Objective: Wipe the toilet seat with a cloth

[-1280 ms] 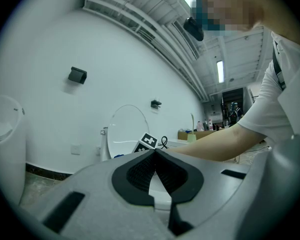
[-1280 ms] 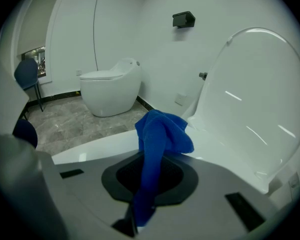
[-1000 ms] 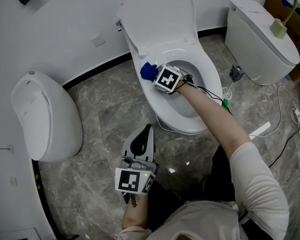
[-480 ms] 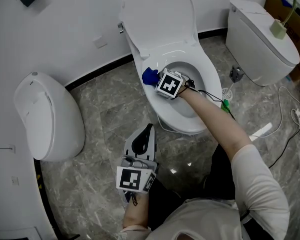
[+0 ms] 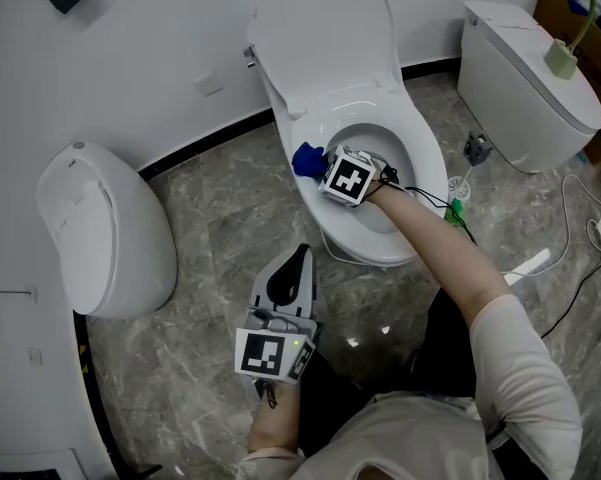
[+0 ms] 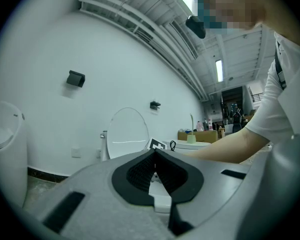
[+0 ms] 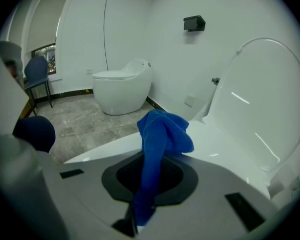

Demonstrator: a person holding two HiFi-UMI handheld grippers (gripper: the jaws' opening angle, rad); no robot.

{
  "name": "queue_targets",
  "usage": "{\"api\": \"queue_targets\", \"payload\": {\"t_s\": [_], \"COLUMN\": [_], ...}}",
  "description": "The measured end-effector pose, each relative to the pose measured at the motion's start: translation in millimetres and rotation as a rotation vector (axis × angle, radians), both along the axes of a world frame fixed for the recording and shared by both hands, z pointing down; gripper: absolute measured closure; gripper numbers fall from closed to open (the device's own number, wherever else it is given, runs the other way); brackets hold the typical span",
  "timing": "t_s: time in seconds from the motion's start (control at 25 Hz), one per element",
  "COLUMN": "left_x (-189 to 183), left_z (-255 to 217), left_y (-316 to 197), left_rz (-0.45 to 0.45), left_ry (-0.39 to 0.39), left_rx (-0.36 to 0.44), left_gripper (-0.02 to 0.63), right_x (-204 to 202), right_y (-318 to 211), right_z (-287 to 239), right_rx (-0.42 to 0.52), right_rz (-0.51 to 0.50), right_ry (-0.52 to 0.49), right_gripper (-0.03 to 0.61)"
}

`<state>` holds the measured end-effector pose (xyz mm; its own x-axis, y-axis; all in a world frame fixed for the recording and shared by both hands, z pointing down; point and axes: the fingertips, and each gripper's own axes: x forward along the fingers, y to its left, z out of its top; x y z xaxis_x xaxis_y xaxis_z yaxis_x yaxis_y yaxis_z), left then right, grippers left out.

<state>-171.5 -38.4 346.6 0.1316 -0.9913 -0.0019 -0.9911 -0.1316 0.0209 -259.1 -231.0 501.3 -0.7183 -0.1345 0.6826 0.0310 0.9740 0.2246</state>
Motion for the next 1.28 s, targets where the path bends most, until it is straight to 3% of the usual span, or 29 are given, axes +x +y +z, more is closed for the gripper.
{"api": "queue_targets", "payload": {"t_s": [0.76,1.28], "left_x": [4,13], "left_z": [-7,-8], "left_y": [0,-1], "left_rz": [0.007,0.026], "left_ry": [0.005,0.004], "left_rx": [0.003,-0.001], "left_gripper": [0.606,0.606], "right_x": [12,27], "right_y": [23,47], "right_z": [-1,1], "right_rx": [-0.011,0.052], "right_rz": [-0.074,-0.201], "right_ry": [0.059,0.186], "right_gripper": [0.543,0.543]}}
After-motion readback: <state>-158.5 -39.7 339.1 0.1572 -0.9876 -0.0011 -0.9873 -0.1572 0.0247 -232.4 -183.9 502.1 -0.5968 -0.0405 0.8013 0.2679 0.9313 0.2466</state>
